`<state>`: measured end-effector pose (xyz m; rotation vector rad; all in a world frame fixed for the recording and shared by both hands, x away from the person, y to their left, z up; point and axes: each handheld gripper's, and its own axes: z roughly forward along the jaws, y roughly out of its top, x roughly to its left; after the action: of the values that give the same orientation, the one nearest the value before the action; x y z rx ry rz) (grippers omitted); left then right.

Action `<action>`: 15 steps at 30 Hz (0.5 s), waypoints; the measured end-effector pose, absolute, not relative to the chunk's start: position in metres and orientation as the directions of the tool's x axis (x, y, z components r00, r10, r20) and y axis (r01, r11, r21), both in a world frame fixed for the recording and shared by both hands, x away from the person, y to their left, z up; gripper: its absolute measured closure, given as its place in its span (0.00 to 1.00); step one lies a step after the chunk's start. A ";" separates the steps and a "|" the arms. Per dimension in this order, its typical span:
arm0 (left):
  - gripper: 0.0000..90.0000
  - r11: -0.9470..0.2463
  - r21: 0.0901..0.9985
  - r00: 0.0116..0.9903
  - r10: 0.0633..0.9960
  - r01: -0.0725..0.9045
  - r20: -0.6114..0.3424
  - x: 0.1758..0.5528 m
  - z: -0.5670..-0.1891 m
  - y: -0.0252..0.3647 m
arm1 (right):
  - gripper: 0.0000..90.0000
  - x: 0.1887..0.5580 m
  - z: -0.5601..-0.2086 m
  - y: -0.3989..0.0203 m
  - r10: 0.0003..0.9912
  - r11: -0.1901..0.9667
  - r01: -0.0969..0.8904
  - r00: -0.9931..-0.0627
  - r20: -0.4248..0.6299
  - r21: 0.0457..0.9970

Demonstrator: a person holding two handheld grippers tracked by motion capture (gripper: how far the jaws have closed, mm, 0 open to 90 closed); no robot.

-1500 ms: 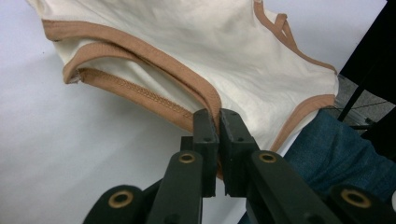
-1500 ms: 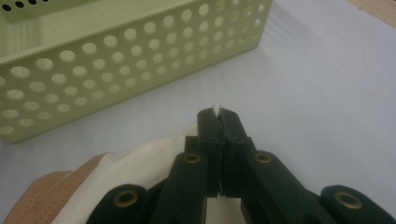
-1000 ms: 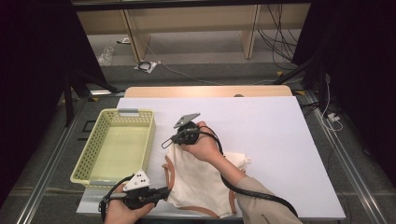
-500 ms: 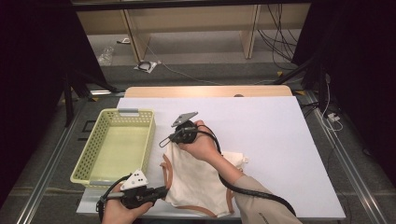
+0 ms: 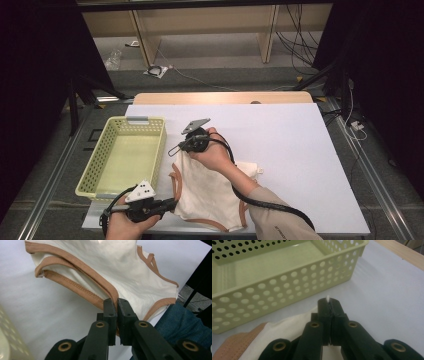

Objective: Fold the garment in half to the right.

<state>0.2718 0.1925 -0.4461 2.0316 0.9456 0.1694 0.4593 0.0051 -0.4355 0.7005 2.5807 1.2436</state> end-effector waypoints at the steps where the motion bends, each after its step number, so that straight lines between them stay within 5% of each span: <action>1: 0.95 -0.337 0.757 0.703 0.677 0.559 -0.218 0.272 -0.446 0.193 | 1.00 0.460 -0.435 0.006 0.490 0.536 0.326 -0.871 0.027 0.779; 15: 0.95 -0.317 0.764 0.690 0.690 0.562 -0.221 0.271 -0.441 0.202 | 1.00 0.461 -0.431 0.015 0.484 0.530 0.314 -0.875 0.023 0.787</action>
<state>0.2706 0.2019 -0.4410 2.0100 0.9629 0.1809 0.4609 0.0146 -0.4312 0.6787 2.5702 1.2619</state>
